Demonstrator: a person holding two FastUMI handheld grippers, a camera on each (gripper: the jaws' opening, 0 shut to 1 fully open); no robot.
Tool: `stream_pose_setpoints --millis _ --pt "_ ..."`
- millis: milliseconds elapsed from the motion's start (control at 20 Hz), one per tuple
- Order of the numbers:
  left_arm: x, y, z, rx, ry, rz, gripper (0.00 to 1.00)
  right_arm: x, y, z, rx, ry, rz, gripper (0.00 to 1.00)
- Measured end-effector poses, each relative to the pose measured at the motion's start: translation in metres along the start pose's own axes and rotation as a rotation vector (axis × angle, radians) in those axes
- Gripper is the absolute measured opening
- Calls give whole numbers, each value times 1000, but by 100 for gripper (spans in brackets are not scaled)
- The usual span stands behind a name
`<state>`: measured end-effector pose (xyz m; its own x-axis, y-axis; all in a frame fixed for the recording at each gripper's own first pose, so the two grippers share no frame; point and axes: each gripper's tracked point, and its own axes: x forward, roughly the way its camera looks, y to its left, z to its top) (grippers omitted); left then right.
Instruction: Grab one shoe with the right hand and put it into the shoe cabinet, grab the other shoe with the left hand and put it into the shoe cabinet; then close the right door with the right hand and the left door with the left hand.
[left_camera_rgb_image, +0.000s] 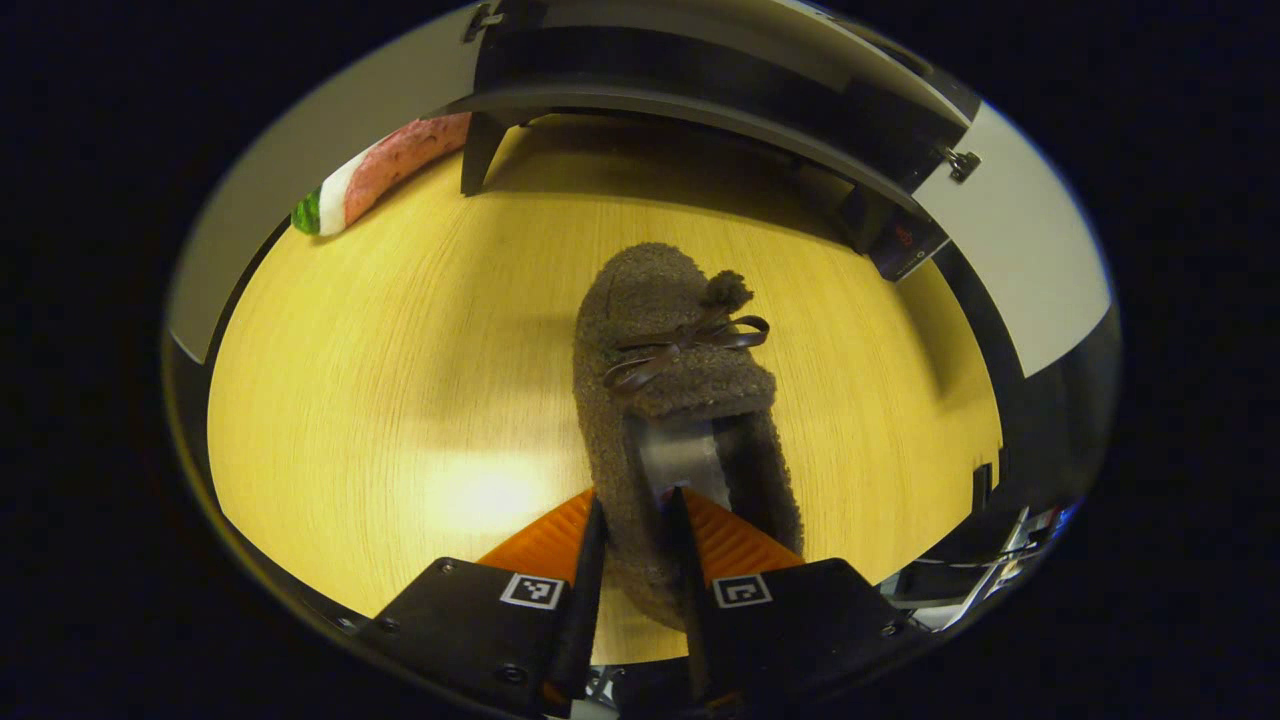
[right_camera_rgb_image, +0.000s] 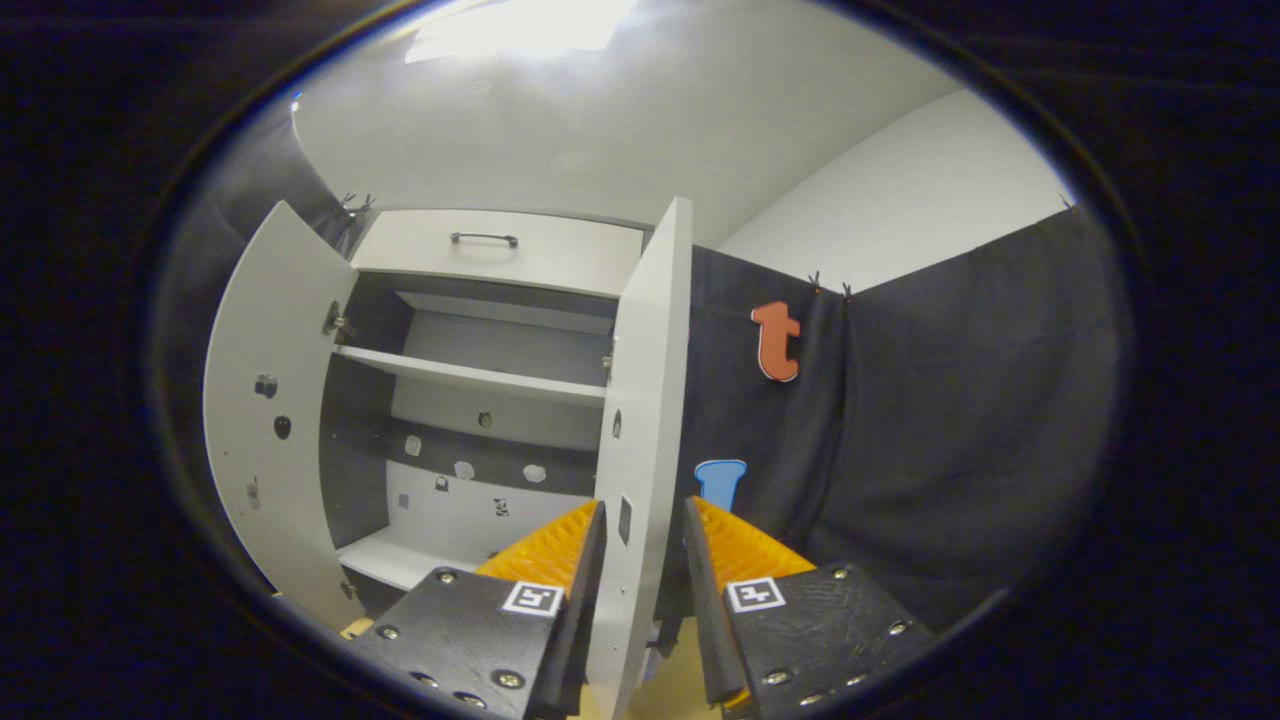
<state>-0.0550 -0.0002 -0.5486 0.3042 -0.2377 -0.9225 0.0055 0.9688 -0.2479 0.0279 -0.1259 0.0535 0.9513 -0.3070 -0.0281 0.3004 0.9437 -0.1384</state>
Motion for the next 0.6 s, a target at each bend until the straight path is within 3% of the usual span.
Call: stream_pose_setpoints --millis 50,150,200,250,500,600 --pt "-1 3 0 -24 10 5 37 1 -3 -2 8 3 -7 45" --pt "-3 7 2 -101 16 25 21 1 -6 -6 21 10 -17 45" --pt "-4 8 4 -146 13 34 8 1 -8 -8 25 13 -21 45" --pt "-4 7 4 -166 13 39 3 1 -10 -8 29 13 -26 45" --pt "-9 15 16 -116 -11 84 1 -1 -23 -7 48 8 -50 45" --pt "-16 14 32 -87 -54 61 1 -3 -30 -7 54 5 -65 45"
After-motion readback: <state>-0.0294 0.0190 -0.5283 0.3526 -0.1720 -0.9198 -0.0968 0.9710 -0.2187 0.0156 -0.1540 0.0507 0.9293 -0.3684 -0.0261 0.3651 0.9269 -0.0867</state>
